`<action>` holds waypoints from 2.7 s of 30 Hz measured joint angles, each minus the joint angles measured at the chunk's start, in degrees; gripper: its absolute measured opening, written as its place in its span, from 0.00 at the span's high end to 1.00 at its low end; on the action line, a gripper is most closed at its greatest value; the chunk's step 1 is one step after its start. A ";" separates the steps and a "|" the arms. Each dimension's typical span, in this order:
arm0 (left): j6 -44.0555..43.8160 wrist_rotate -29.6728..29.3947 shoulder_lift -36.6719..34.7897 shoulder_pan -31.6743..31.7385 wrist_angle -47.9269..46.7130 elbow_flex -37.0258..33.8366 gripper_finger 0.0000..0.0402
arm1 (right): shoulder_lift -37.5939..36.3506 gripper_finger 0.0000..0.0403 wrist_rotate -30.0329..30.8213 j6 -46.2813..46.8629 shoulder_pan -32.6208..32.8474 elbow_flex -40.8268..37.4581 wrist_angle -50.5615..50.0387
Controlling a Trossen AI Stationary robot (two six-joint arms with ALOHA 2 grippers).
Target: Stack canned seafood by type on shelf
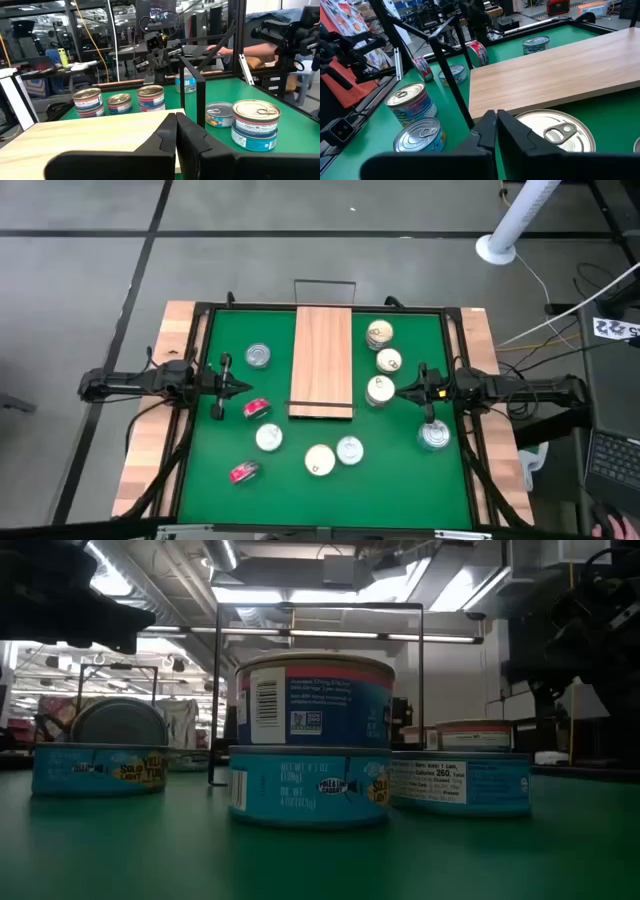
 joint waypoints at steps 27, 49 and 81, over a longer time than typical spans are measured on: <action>0.00 0.00 -0.02 0.02 0.00 0.00 1.00 | 0.02 0.95 0.00 -0.02 0.00 -0.02 0.00; -0.01 0.00 -0.01 0.02 0.00 -0.01 1.00 | 0.00 0.95 0.00 0.00 0.00 -0.02 0.00; -14.46 -5.56 -0.02 0.11 9.78 -0.09 0.88 | 0.00 0.95 0.00 0.14 0.00 0.00 0.07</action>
